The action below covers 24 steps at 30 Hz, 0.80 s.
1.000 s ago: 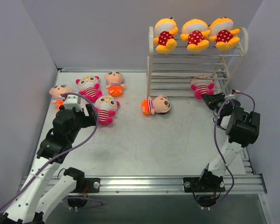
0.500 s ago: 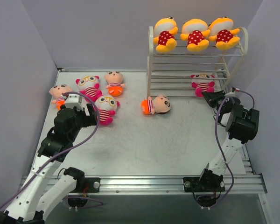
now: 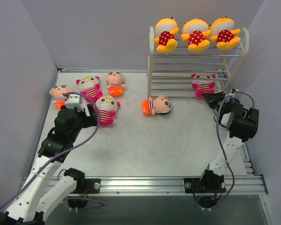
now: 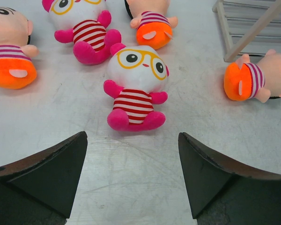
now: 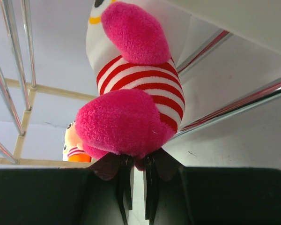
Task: Place and organize the stuffed toys onto the shelf
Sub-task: Place the stuffed toy onto shelf
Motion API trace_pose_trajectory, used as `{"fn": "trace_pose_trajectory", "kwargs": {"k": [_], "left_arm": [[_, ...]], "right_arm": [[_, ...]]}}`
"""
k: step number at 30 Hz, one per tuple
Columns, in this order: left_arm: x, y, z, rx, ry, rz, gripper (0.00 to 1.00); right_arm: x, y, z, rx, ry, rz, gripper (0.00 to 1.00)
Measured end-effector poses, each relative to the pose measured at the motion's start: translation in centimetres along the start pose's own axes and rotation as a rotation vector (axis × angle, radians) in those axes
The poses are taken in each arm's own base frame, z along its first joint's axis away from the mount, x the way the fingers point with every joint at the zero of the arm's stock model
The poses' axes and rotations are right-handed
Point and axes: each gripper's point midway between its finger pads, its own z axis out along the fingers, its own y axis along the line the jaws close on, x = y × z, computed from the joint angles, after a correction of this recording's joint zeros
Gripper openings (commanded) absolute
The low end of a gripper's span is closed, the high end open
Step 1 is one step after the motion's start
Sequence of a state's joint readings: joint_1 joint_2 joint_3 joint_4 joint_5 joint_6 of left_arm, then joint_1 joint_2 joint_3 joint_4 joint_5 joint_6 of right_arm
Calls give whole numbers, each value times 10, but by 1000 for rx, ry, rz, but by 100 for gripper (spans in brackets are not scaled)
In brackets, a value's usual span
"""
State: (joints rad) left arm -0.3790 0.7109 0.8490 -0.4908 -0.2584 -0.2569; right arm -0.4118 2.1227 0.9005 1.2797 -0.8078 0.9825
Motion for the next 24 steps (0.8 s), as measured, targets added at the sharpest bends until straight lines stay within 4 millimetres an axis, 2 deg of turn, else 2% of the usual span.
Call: {"fn": "trace_pose_trajectory", "kwargs": {"k": [7,16,20,24], "left_arm": [[0,0,0,0,0,3,87],[0,0,0,1,-1,3,87],[-1,0,-1,1,-3,3,87],[-1,0,-2,2,-7,1,87]], "right_arm": [[2,-8,1,18,-3,8,31],[-1,-10,2,28,-22,3,42],[-2,-11,2,31,-26,3,42],[-2,-11,2,34,-30,4,27]]}}
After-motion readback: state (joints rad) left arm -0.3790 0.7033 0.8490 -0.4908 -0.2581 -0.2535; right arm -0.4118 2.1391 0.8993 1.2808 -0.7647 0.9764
